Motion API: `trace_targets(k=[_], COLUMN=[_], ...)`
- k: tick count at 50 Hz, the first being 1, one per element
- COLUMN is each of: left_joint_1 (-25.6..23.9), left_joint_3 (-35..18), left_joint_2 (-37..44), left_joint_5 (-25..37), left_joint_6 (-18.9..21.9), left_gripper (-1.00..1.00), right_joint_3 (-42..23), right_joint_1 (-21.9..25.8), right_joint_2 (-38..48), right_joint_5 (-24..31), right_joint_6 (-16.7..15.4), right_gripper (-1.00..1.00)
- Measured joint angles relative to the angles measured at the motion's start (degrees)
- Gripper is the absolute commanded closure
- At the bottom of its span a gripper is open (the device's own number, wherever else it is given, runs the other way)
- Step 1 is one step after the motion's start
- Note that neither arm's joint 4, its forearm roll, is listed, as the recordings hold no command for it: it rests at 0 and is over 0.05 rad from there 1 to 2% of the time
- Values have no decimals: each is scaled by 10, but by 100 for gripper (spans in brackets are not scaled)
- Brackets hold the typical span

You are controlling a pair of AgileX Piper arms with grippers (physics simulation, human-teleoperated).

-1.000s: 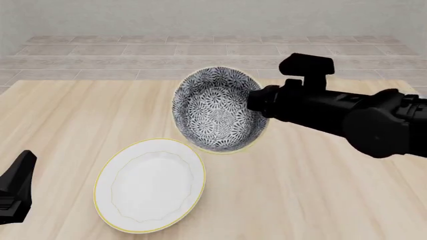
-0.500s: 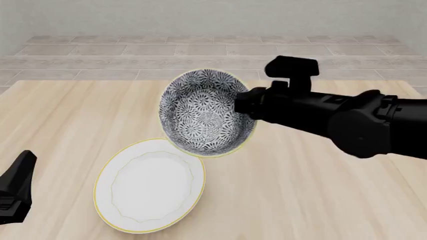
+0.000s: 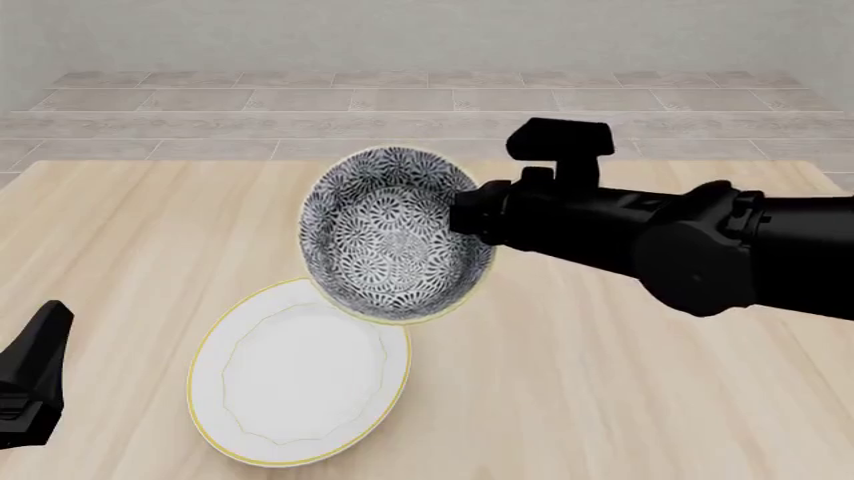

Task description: Put the bowl on the plate.

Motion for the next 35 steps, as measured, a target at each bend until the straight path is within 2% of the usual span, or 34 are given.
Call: trace_targets(k=[35], left_joint_1=[0], left_joint_3=[0], left_joint_2=[0], left_joint_5=[0], left_joint_6=[0], left_gripper=[-100], right_joint_3=[-29], right_joint_1=[41], right_joint_2=[42], right_joint_5=[-6], right_joint_6=[8], right_gripper=[100])
